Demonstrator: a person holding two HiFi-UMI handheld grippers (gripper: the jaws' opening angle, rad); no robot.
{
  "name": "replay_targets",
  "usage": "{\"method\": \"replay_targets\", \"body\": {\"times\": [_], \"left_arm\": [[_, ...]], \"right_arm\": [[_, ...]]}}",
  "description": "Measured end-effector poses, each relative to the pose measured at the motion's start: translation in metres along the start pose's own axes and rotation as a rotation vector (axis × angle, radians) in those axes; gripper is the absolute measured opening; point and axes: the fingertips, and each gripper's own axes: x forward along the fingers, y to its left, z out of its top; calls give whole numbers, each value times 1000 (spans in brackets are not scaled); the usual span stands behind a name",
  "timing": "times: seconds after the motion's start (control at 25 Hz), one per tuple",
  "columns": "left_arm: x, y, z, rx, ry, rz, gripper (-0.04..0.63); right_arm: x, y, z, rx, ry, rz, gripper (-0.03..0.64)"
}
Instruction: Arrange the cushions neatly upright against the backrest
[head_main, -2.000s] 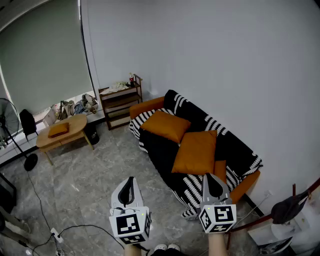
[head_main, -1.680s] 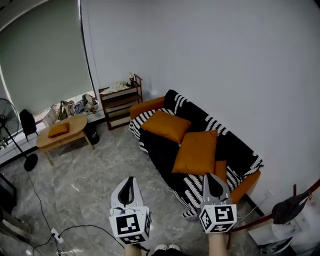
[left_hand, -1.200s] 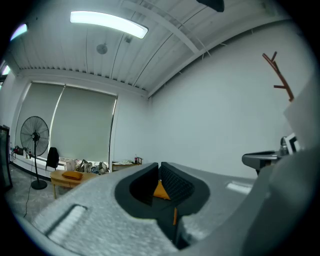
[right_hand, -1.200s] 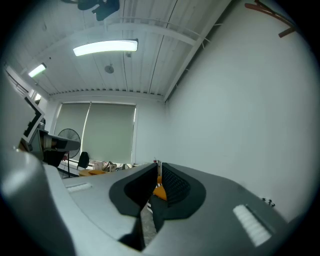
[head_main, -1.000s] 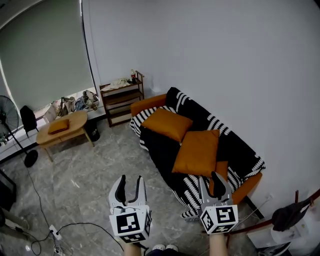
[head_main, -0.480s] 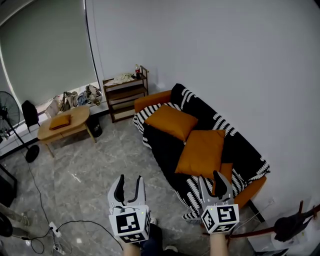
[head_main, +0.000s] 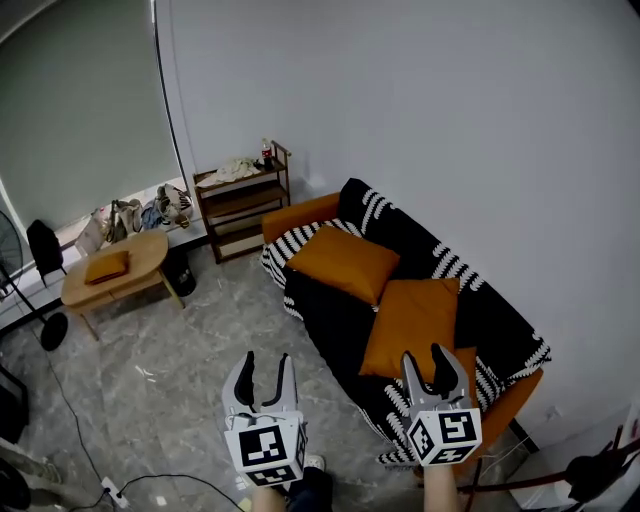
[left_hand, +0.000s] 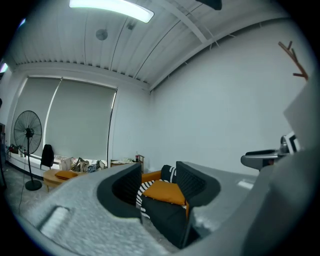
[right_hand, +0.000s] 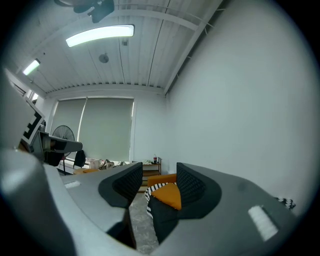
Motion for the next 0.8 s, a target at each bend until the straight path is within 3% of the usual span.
{"method": "replay_targets", "body": {"times": [0.36,0.8], "left_arm": [[115,69,21,11,-20,-54,219],[212,103,6,-19,17,-75,219]], "right_arm": [[117,21,16,-11,-18,-61,210],[215,26,-3,-28,44,-69,213]]}}
